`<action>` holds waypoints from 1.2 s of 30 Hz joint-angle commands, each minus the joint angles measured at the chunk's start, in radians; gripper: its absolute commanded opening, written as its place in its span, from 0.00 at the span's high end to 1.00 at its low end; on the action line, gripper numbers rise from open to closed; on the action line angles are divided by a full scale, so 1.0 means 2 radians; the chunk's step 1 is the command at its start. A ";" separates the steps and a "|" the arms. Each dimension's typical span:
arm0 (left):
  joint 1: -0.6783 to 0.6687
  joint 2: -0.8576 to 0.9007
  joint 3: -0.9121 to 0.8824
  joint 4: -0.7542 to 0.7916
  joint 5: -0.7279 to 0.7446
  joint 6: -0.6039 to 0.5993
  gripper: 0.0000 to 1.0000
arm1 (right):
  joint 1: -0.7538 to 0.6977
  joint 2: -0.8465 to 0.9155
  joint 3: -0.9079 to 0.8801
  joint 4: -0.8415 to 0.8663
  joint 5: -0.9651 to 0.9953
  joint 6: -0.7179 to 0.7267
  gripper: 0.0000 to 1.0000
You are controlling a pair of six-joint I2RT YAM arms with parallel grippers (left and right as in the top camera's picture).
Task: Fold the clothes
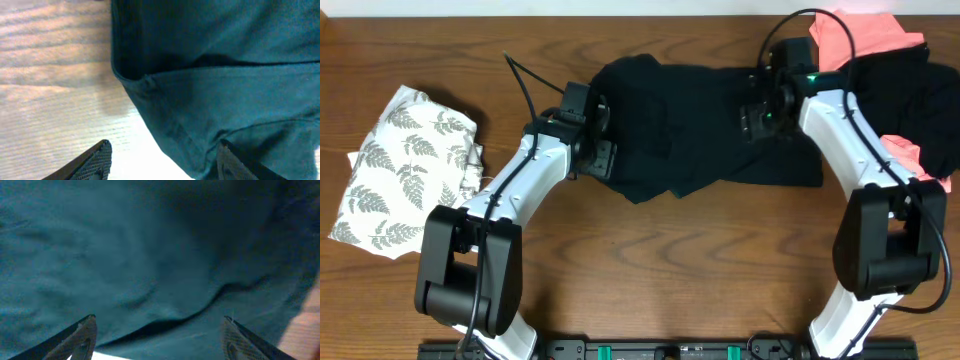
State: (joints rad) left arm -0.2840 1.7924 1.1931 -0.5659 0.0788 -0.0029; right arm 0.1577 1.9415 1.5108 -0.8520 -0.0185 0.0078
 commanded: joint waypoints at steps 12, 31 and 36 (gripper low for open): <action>0.003 -0.001 0.001 0.027 0.000 0.006 0.40 | 0.108 -0.018 -0.005 -0.068 -0.053 0.007 0.27; 0.005 0.000 0.001 0.010 0.000 0.018 0.48 | 0.027 -0.017 -0.065 -0.093 -0.035 0.045 0.23; 0.014 0.000 0.001 0.024 0.053 -0.003 0.56 | 0.029 -0.017 -0.065 -0.068 -0.066 0.040 0.23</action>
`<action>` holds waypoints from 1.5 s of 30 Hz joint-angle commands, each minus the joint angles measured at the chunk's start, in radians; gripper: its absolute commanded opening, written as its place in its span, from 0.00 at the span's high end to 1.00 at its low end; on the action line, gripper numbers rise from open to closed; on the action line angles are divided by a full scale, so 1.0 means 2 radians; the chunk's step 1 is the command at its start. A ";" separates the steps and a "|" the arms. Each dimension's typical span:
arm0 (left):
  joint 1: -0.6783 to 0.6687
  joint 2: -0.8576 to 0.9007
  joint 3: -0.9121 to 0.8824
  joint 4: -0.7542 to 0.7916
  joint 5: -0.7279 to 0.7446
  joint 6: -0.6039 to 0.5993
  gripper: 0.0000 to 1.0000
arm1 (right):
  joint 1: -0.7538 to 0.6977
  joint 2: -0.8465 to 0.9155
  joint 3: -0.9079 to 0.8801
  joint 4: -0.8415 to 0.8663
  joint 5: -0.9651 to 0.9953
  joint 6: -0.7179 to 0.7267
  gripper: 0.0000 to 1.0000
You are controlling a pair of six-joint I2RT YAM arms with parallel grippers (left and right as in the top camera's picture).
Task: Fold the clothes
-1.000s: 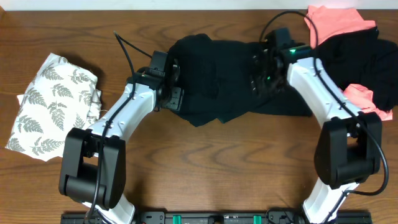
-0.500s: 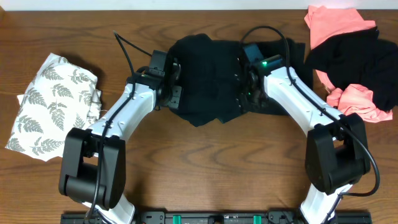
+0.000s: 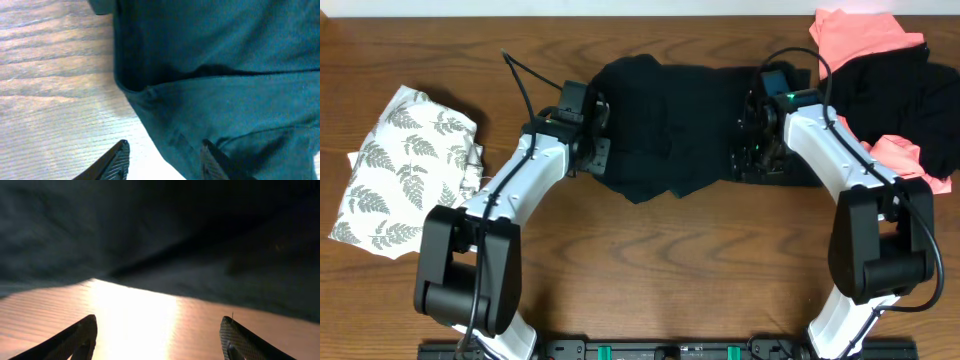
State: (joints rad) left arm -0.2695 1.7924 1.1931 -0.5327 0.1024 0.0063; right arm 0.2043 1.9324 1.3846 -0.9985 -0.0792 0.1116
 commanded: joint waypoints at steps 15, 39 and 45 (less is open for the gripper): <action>-0.009 0.056 0.001 0.045 0.056 0.000 0.90 | -0.024 -0.056 -0.002 0.054 -0.073 0.011 0.25; 0.094 0.098 0.001 0.048 -0.042 -0.027 0.94 | -0.079 -0.120 -0.080 0.033 -0.034 0.016 0.18; 0.083 0.076 0.001 0.046 -0.042 -0.027 0.91 | -0.079 -0.119 -0.147 0.068 -0.052 0.023 0.22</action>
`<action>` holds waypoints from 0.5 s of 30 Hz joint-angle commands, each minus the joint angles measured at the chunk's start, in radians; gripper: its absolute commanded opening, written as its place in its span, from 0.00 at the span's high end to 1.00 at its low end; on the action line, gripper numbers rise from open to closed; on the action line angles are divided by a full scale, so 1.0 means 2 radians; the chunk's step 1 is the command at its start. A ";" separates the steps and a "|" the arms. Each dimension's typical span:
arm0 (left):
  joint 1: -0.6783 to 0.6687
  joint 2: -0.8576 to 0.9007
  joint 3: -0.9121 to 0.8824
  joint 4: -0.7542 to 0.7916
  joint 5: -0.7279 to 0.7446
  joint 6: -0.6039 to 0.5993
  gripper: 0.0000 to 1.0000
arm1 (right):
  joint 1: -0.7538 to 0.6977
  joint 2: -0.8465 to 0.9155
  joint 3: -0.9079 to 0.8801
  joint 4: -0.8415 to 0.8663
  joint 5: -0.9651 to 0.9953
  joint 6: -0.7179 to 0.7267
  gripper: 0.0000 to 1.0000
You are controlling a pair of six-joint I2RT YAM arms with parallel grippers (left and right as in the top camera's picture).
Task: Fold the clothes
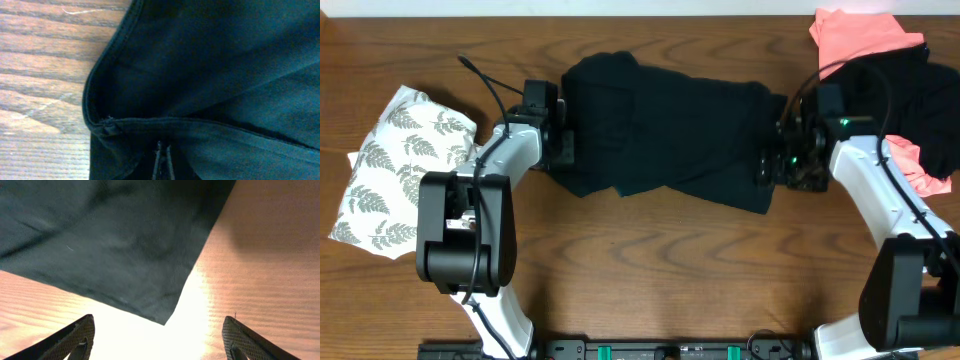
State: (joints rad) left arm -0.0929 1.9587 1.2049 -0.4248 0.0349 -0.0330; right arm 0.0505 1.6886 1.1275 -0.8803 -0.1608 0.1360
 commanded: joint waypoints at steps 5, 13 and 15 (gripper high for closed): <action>-0.008 -0.041 -0.005 -0.018 -0.008 -0.007 0.89 | 0.002 0.003 -0.067 0.058 -0.041 0.024 0.28; -0.009 -0.086 -0.005 -0.027 -0.008 -0.007 0.88 | 0.002 0.003 -0.118 0.124 -0.064 0.061 0.48; -0.009 -0.088 -0.005 -0.030 -0.008 -0.007 0.88 | 0.002 0.003 -0.127 0.129 -0.064 0.061 0.50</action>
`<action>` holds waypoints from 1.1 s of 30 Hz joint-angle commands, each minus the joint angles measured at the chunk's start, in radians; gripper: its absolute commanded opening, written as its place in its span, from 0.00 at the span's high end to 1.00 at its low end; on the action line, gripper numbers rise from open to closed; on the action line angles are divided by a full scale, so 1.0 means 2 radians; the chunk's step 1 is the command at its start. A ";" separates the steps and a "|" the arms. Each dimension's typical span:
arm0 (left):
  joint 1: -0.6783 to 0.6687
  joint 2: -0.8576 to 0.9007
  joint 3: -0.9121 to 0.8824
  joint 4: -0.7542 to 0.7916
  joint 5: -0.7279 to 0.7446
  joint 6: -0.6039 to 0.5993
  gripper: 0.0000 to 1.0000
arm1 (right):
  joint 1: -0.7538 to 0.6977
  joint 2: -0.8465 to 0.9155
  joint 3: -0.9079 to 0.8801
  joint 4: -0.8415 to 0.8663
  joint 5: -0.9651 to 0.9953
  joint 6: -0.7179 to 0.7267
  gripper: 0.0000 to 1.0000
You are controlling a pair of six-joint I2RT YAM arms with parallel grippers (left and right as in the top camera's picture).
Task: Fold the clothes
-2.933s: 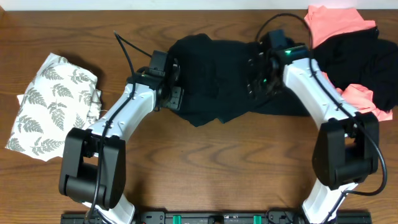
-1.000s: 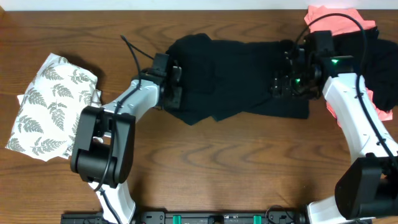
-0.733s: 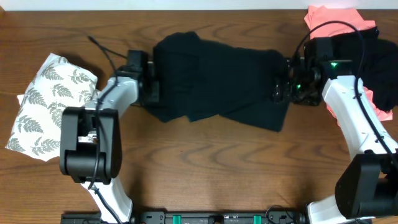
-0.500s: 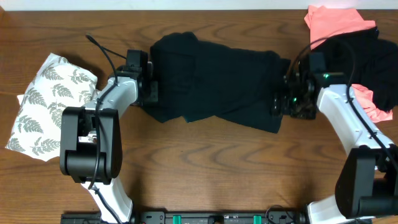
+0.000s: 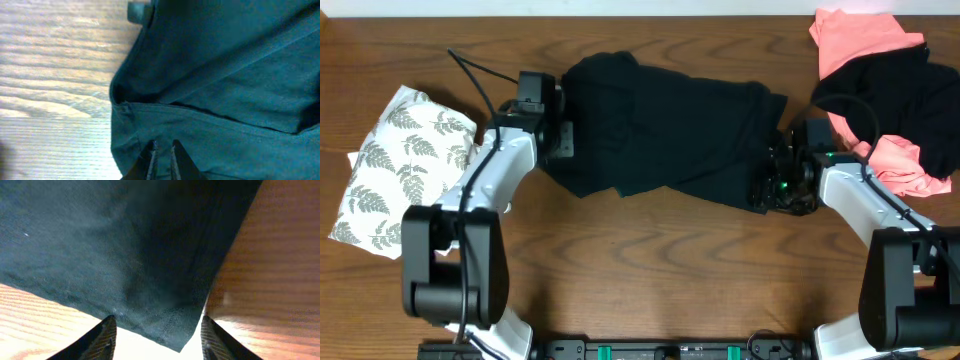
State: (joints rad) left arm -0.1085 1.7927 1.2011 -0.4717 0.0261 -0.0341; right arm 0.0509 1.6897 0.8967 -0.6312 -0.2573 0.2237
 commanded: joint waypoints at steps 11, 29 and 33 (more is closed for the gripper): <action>-0.006 -0.005 -0.003 -0.010 -0.004 -0.006 0.88 | 0.001 -0.002 -0.004 0.035 -0.016 0.012 0.99; -0.006 -0.005 -0.003 -0.023 -0.004 -0.006 0.87 | -0.002 -0.139 0.173 -0.160 0.092 -0.093 0.99; -0.008 -0.005 -0.003 -0.033 -0.004 -0.006 0.87 | -0.002 -0.132 0.173 -0.165 0.095 -0.094 0.99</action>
State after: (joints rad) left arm -0.1188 1.7885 1.2011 -0.5262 0.0257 -0.0338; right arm 0.0505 1.4109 1.2434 -0.9604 -0.1184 0.0631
